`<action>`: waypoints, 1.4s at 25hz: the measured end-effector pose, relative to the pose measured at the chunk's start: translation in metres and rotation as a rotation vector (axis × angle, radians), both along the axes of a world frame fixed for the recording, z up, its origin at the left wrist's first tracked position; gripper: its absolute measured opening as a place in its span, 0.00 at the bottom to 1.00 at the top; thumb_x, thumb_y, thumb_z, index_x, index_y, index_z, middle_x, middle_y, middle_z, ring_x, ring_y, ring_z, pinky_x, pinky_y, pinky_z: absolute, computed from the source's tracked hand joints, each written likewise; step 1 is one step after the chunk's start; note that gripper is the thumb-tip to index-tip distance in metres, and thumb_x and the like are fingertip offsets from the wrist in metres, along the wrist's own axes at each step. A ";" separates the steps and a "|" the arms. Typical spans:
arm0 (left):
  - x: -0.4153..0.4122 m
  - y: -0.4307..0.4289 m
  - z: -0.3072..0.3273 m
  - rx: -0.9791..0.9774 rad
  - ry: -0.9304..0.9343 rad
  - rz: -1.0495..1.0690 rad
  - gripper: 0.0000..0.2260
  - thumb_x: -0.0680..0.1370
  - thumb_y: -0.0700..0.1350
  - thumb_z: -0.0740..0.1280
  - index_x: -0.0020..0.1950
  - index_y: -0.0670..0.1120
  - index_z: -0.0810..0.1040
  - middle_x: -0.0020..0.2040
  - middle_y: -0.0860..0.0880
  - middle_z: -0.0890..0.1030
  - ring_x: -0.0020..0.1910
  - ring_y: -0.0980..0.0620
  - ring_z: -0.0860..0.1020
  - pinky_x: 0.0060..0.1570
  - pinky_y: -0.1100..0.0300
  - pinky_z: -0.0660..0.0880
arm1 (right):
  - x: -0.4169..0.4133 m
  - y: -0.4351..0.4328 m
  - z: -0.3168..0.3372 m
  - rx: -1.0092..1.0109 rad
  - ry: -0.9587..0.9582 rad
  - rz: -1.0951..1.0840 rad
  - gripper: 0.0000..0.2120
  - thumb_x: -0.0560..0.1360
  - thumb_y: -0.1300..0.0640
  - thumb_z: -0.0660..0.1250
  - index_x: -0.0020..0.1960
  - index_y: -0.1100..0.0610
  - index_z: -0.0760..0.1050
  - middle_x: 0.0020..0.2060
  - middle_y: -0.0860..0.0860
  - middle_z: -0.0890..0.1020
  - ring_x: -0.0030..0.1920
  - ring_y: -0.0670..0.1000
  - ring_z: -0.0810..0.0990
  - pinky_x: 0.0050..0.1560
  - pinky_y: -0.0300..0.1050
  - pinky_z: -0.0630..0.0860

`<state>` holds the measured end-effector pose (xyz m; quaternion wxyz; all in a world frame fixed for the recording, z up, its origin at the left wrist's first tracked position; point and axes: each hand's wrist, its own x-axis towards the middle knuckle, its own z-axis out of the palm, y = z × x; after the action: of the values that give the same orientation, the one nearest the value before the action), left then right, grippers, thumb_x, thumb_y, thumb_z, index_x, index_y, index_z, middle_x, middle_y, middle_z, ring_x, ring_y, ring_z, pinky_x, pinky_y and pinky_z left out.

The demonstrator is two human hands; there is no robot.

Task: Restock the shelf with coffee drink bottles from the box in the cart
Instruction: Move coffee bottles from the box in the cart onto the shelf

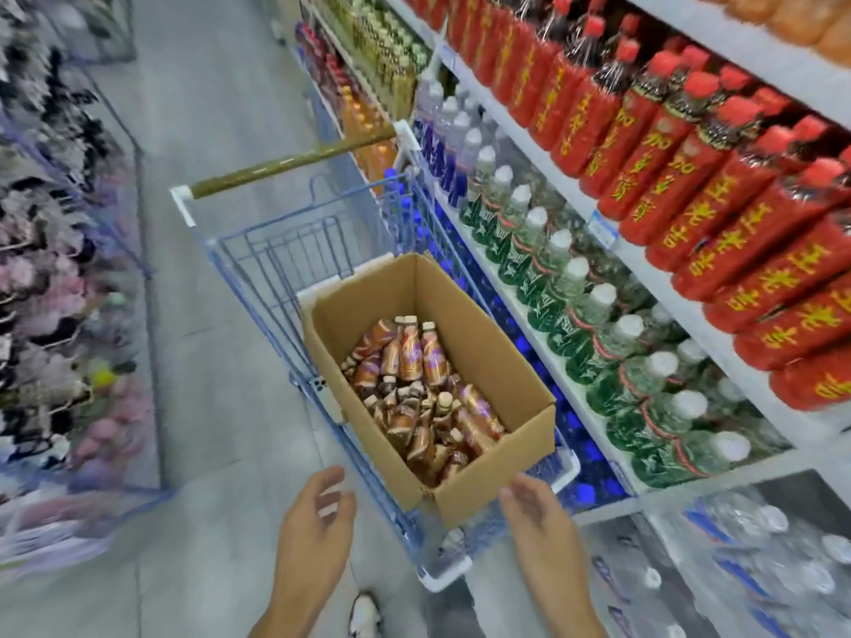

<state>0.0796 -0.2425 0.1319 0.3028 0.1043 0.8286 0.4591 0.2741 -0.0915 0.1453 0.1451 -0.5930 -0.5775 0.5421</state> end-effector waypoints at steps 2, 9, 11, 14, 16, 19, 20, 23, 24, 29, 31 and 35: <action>-0.015 0.033 -0.002 -0.035 0.031 -0.042 0.10 0.82 0.41 0.65 0.63 0.50 0.78 0.57 0.55 0.81 0.55 0.57 0.79 0.53 0.62 0.75 | -0.021 0.029 -0.005 -0.014 -0.008 0.030 0.06 0.81 0.53 0.67 0.58 0.48 0.77 0.52 0.43 0.82 0.53 0.44 0.81 0.46 0.34 0.72; -0.084 0.169 -0.032 -0.106 -0.016 -0.058 0.15 0.82 0.46 0.65 0.68 0.47 0.75 0.60 0.53 0.80 0.57 0.55 0.78 0.55 0.63 0.71 | -0.108 0.133 -0.057 -0.052 -0.160 0.274 0.17 0.81 0.50 0.66 0.69 0.53 0.74 0.61 0.46 0.80 0.60 0.46 0.79 0.58 0.39 0.72; -0.107 0.206 -0.060 -0.167 -0.048 -0.064 0.15 0.82 0.47 0.65 0.68 0.46 0.75 0.60 0.50 0.80 0.58 0.51 0.78 0.56 0.60 0.72 | -0.130 0.152 -0.078 -0.082 -0.238 0.286 0.18 0.81 0.51 0.65 0.70 0.54 0.74 0.62 0.48 0.81 0.62 0.49 0.79 0.63 0.44 0.73; -0.142 0.255 -0.114 -0.272 -0.153 -0.093 0.15 0.81 0.47 0.65 0.66 0.45 0.74 0.61 0.47 0.79 0.59 0.47 0.77 0.57 0.57 0.71 | -0.164 0.178 -0.122 -0.145 -0.372 0.270 0.18 0.80 0.47 0.64 0.67 0.51 0.74 0.61 0.49 0.82 0.59 0.52 0.80 0.62 0.52 0.76; -0.159 0.276 -0.155 -0.336 -0.219 -0.121 0.15 0.79 0.47 0.65 0.63 0.41 0.75 0.59 0.43 0.80 0.60 0.42 0.77 0.60 0.53 0.73 | -0.185 0.193 -0.150 -0.187 -0.405 0.239 0.18 0.80 0.49 0.64 0.67 0.53 0.74 0.62 0.51 0.81 0.58 0.53 0.80 0.57 0.50 0.78; -0.174 0.295 -0.219 -0.384 -0.312 -0.156 0.18 0.76 0.48 0.67 0.60 0.38 0.78 0.57 0.40 0.82 0.57 0.40 0.80 0.60 0.51 0.76 | -0.216 0.216 -0.195 -0.217 -0.434 0.186 0.18 0.79 0.50 0.66 0.67 0.54 0.74 0.63 0.51 0.80 0.60 0.53 0.79 0.62 0.51 0.76; -0.176 0.300 -0.233 -0.391 -0.339 -0.163 0.19 0.76 0.49 0.68 0.63 0.40 0.77 0.59 0.42 0.82 0.59 0.41 0.79 0.61 0.54 0.74 | -0.225 0.223 -0.209 -0.222 -0.439 0.180 0.18 0.79 0.49 0.67 0.67 0.53 0.74 0.62 0.52 0.81 0.60 0.54 0.79 0.63 0.52 0.75; -0.176 0.315 -0.267 -0.367 -0.323 -0.193 0.28 0.75 0.52 0.72 0.72 0.44 0.71 0.64 0.44 0.79 0.64 0.42 0.77 0.63 0.56 0.71 | -0.252 0.239 -0.252 -0.211 -0.433 0.186 0.19 0.77 0.43 0.67 0.63 0.51 0.75 0.58 0.53 0.82 0.59 0.56 0.80 0.62 0.52 0.76; -0.175 0.319 -0.276 -0.362 -0.294 -0.194 0.30 0.74 0.53 0.74 0.73 0.44 0.71 0.64 0.44 0.80 0.64 0.42 0.77 0.64 0.55 0.72 | -0.258 0.243 -0.269 -0.201 -0.440 0.205 0.20 0.76 0.42 0.67 0.63 0.51 0.76 0.58 0.53 0.83 0.59 0.57 0.80 0.62 0.52 0.76; -0.159 0.329 -0.295 -0.396 -0.128 -0.130 0.38 0.74 0.55 0.74 0.77 0.42 0.62 0.71 0.40 0.71 0.69 0.39 0.72 0.67 0.48 0.71 | -0.270 0.240 -0.335 -0.155 -0.484 0.249 0.30 0.71 0.42 0.70 0.68 0.53 0.69 0.63 0.56 0.76 0.65 0.60 0.76 0.66 0.54 0.73; -0.150 0.332 -0.290 -0.413 -0.105 -0.152 0.37 0.78 0.52 0.71 0.79 0.42 0.55 0.74 0.38 0.64 0.70 0.37 0.69 0.67 0.47 0.68 | -0.272 0.238 -0.326 -0.120 -0.505 0.219 0.28 0.74 0.47 0.71 0.68 0.56 0.68 0.64 0.58 0.73 0.65 0.62 0.74 0.66 0.54 0.72; -0.157 0.331 -0.281 -0.346 -0.155 -0.204 0.34 0.77 0.49 0.71 0.78 0.42 0.59 0.75 0.40 0.64 0.72 0.40 0.66 0.70 0.50 0.65 | -0.252 0.236 -0.307 -0.152 -0.506 0.192 0.32 0.69 0.50 0.77 0.67 0.59 0.69 0.63 0.58 0.73 0.63 0.62 0.75 0.64 0.52 0.72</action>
<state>-0.0770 0.0882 -0.1491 0.4242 0.0985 0.8544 0.2835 0.0223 0.1441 -0.1617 -0.1006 -0.6613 -0.6064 0.4299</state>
